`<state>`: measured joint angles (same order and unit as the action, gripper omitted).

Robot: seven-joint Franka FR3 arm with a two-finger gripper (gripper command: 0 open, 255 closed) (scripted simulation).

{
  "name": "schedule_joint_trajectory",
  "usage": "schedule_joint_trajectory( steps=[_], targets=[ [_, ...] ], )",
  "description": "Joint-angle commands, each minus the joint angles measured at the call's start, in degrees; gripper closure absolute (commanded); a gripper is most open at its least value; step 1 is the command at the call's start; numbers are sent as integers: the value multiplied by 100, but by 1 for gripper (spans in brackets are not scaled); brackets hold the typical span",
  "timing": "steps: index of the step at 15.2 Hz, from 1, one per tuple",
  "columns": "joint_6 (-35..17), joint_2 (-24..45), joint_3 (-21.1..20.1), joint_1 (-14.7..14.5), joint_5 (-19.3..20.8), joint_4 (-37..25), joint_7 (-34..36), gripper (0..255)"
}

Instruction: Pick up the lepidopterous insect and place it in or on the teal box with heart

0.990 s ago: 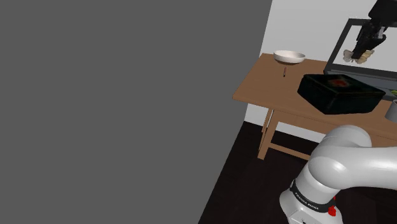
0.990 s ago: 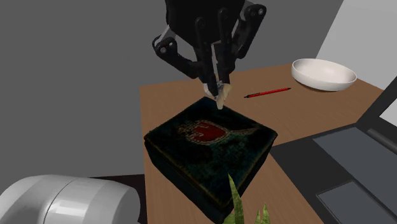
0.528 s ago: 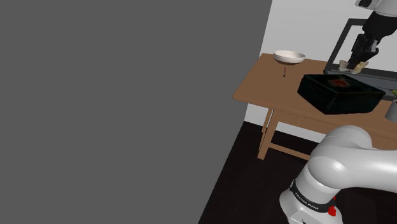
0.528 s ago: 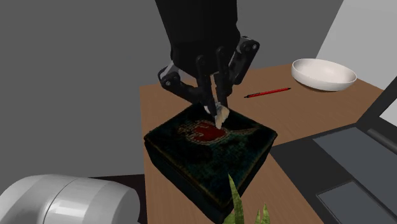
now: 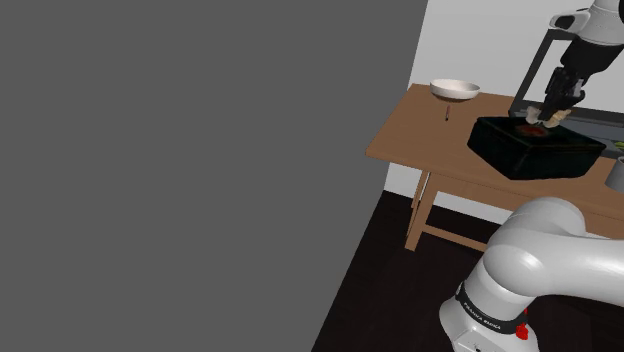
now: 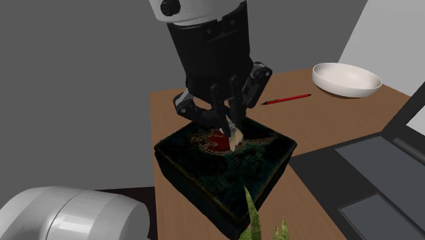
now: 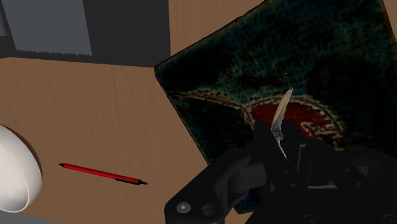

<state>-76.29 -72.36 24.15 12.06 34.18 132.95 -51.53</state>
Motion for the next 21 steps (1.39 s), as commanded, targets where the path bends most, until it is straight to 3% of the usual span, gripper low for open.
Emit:
schedule_joint_trajectory(
  steps=[1, 4, 5, 10, 14, 21],
  targets=[
    [-4, -3, 1, 0, 1, 8, 3, 255],
    [-4, -3, 1, 0, 1, 6, 2, 255],
    [-4, -3, 1, 0, 1, 6, 2, 0],
    [-4, -3, 1, 0, 1, 6, 2, 0],
    [478, 401, -307, -53, -262, -839, -92, 0],
    [477, 401, -308, -51, -263, -839, -93, 0]
  ],
)
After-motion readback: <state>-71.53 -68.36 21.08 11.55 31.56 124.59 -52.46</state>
